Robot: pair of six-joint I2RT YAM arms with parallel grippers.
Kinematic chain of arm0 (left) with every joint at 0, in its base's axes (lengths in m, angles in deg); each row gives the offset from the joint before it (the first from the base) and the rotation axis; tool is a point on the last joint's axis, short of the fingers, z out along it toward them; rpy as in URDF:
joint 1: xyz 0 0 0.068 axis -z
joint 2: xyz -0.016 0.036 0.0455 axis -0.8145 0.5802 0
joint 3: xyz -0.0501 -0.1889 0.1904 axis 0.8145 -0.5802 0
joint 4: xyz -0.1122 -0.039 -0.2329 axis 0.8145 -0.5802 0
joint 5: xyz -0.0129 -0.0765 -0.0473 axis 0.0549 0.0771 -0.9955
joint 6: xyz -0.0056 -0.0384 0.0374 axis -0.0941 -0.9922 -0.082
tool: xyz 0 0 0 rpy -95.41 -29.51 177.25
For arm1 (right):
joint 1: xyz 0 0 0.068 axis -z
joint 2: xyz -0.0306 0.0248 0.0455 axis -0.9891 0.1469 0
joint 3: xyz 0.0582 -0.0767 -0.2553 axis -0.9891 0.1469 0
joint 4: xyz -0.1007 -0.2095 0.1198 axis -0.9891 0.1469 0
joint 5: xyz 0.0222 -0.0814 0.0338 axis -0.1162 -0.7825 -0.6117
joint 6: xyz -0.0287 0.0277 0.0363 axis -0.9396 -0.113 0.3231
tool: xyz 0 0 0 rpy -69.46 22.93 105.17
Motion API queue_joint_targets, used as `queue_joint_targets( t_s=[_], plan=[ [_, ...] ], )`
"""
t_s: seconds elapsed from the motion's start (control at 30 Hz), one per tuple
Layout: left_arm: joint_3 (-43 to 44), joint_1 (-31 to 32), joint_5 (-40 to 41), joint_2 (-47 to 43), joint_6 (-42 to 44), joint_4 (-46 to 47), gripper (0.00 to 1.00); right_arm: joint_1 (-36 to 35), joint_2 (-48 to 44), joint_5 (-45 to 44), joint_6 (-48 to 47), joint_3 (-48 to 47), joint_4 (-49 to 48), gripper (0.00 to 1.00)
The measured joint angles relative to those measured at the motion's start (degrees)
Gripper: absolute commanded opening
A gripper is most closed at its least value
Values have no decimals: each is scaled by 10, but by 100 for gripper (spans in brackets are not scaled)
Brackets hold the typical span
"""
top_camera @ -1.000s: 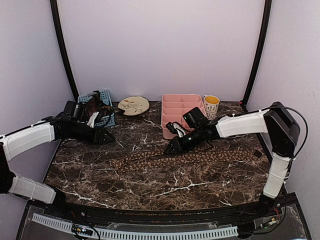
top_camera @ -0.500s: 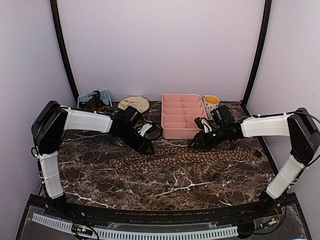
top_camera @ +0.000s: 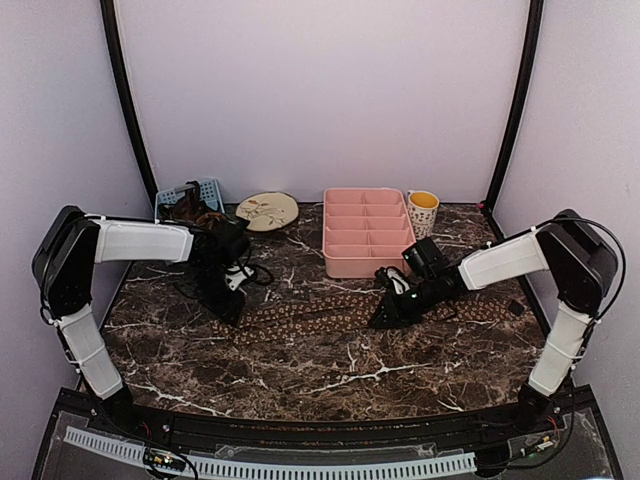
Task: Roll the ties
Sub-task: Flatten out the tie at the center of the board.
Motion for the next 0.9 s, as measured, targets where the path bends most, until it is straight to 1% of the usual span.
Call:
queue_joint_targets(
  t_s=[0.03, 0.17, 0.37, 0.4, 0.47, 0.57, 0.73, 0.83, 0.9],
  plan=[
    [-6, -1, 18, -4, 5, -13, 38, -1, 0, 1, 2, 2, -5, 21],
    [-28, -9, 83, -22, 14, -59, 37, -3, 0, 5, 7, 10, -24, 20],
    [-17, -34, 241, -41, 23, -108, 35, -12, 2, 8, 20, 16, -45, 20],
    [-17, -42, 259, -43, 26, -110, 35, -17, 5, 10, 23, 16, -51, 20],
    [-10, -56, 264, -53, 32, -112, 35, -29, 15, 16, 29, 10, -63, 20],
    [9, -71, 202, -97, 41, -78, 41, -53, 41, 26, 42, -11, -85, 20],
    [2, -68, -5, -239, 65, 90, 43, -103, 92, 38, 74, -63, -118, 20],
    [-9, -59, -103, -257, 65, 174, 41, -125, 118, 41, 91, -96, -127, 20],
    [-17, -46, -144, -234, 64, 216, 39, -132, 119, 43, 99, -102, -131, 20]
  ],
)
